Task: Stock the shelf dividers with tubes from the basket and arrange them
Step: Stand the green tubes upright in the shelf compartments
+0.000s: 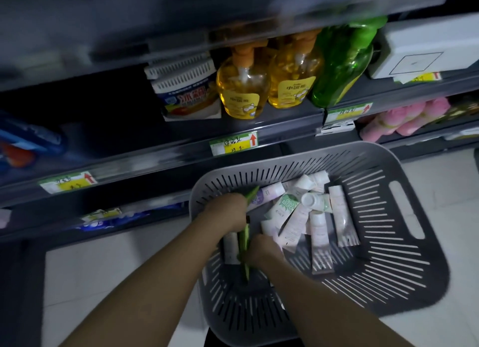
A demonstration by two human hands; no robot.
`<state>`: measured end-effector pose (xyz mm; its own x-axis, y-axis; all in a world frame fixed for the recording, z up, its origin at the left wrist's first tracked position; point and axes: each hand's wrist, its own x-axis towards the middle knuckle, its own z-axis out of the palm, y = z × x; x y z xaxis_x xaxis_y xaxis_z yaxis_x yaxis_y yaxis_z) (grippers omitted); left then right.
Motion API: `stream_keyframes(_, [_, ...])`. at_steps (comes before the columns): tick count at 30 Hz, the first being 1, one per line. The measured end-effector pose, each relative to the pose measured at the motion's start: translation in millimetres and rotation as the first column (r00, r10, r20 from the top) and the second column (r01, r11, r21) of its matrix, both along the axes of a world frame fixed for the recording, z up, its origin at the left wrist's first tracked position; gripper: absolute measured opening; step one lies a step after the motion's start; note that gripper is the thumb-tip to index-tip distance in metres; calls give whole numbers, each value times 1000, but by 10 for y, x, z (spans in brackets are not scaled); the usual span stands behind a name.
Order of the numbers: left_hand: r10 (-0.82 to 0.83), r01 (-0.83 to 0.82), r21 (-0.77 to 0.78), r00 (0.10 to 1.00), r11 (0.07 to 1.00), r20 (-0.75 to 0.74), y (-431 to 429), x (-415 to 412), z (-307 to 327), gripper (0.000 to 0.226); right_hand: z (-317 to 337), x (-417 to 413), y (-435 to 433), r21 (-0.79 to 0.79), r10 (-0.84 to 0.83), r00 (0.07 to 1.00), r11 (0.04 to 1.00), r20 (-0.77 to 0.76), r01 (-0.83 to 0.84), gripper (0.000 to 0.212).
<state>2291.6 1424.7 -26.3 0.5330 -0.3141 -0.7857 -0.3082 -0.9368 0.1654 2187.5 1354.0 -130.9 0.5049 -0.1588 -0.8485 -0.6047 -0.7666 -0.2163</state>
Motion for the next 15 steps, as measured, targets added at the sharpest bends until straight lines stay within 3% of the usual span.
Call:
stream_keyframes(3, [58,-67,-121,995,990,-77,-24,74,105,16,118,-33,-33,24,-36,997,999,67,34,31])
stream_keyframes(5, [171,-211,-222,967,952,-187,-15,72,201,22,255,-43,-134,47,-89,989,995,119,84,28])
stream_keyframes(9, [356,-580,-374,778,724,-517,-6,13,488,21,611,-27,-478,121,-228,933,972,280,201,24])
stream_keyframes(15, [206,-543,-569,810,618,-550,19,28,911,21,1205,25,-852,93,-237,827,971,510,220,5])
